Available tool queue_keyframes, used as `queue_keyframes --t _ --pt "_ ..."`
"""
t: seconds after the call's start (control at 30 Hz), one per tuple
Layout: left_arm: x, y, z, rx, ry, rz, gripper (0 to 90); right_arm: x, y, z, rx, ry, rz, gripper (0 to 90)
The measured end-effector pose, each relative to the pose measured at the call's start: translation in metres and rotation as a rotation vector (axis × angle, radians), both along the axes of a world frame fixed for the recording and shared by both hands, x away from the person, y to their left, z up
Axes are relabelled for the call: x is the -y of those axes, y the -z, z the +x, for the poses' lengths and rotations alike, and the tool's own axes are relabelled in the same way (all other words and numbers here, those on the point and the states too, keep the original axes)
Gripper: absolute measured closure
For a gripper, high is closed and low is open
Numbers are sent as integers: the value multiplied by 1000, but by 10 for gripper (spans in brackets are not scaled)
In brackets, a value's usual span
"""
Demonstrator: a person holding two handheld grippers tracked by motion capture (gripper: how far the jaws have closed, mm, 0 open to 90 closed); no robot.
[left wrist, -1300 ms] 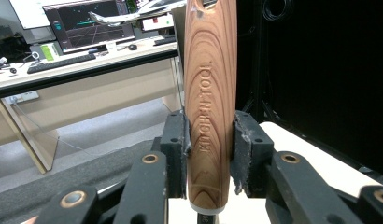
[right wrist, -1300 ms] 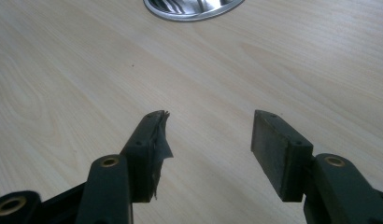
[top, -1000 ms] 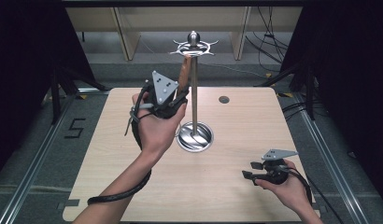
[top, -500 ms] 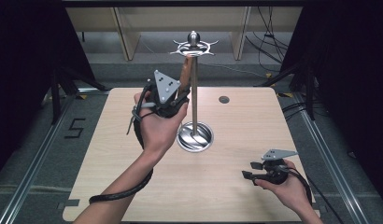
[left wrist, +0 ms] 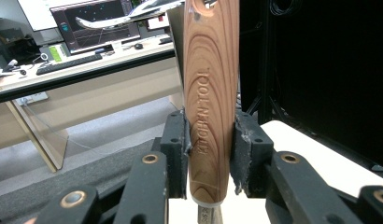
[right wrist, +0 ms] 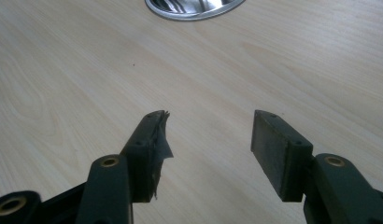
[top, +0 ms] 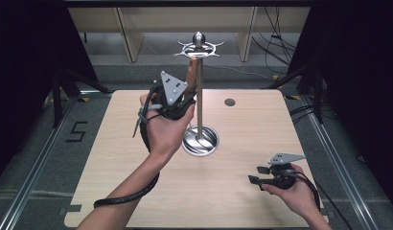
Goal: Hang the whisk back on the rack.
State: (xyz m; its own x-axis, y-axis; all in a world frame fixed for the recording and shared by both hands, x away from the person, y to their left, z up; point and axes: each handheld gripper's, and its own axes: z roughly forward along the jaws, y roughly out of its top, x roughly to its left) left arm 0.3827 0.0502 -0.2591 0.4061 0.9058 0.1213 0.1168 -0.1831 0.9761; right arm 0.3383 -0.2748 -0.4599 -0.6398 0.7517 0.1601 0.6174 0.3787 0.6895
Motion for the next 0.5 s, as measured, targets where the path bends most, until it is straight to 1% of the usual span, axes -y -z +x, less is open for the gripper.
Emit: queue_keyframes --t 0.33,0.5 --pt "-1 2 0 -12 7 2 687 0 1 0 3 -2 6 460" --pt "-4 3 1 -15 12 -15 687 0 1 0 5 -4 -1 460"
